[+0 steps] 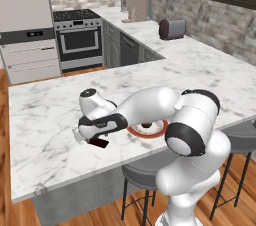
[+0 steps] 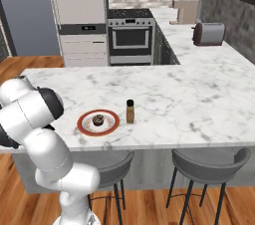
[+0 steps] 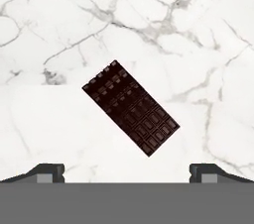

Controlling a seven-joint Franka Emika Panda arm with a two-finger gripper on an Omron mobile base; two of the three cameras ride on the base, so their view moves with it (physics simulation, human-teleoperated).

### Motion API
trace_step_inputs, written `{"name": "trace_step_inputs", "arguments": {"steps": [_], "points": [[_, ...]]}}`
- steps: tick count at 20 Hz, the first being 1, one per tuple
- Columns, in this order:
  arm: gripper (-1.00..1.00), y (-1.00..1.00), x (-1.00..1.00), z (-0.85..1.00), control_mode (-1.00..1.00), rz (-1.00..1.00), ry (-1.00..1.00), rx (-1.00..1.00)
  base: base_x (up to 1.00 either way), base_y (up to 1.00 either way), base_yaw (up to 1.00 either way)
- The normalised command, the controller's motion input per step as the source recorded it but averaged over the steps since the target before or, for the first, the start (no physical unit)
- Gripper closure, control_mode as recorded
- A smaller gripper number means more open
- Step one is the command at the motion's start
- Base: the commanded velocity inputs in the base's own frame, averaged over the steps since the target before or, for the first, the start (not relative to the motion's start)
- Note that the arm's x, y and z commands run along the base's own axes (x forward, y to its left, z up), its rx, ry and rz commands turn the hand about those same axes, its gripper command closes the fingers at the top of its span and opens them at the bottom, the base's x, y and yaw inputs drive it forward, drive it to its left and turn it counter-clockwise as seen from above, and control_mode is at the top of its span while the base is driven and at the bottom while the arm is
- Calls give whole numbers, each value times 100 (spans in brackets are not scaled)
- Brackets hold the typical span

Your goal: Take the cinnamon bottle from the cabinet and place it on the dining table, next to the plate with the cupcake. Then take the chocolate from the dining counter and place it on the cupcake plate.

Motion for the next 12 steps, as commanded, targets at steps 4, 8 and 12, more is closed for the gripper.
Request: {"name": "trace_step_inputs", "arguments": {"steps": [4,8,12], "points": [[-100,-2,6,-12,-100,0,0,0,0,0,0],[-100,-7,8,-6,-100,8,0,0,0,0,0],[-100,-1,9,-10,-100,12,0,0,0,0,0]]}}
